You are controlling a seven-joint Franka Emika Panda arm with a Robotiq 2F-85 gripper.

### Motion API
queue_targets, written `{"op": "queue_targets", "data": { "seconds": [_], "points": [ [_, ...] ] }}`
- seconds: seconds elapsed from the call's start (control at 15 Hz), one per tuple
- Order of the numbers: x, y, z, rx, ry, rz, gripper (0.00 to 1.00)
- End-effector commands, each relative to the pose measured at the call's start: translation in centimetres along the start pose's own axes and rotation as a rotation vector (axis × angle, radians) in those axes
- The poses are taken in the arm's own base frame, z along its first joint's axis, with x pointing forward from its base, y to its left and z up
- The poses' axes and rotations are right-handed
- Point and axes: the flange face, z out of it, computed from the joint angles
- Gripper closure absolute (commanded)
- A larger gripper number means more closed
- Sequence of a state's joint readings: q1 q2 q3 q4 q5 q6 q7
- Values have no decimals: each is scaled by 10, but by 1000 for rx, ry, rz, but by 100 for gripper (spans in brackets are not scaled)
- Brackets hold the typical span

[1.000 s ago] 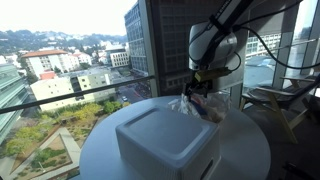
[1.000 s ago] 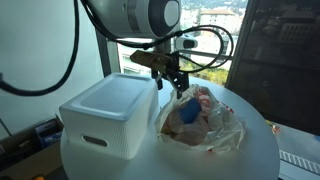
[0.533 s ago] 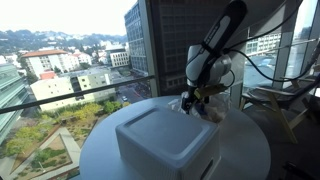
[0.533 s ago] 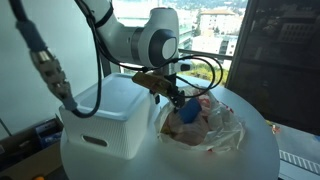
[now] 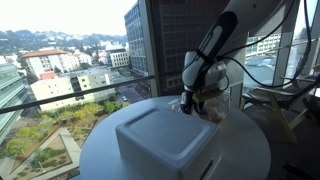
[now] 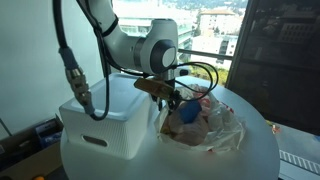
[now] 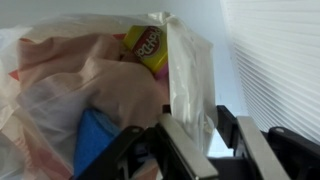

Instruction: Put all the objects on the basket into the carrier bag

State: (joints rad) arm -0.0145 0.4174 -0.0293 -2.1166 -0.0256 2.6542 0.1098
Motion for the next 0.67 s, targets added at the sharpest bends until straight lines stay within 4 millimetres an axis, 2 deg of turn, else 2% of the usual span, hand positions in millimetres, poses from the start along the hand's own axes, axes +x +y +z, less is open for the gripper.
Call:
{"op": "queue_targets", "data": {
  "seconds": [0.0, 0.13, 0.4, 0.47, 0.6],
  "points": [
    [3, 16, 0, -7, -3, 17, 81],
    [2, 24, -3, -6, -15, 51, 96],
    [3, 32, -15, -2, -28, 95, 100],
    [5, 31, -23, 1, -24, 98, 98],
    [10, 25, -52, -18, -7, 109, 97]
  ]
}}
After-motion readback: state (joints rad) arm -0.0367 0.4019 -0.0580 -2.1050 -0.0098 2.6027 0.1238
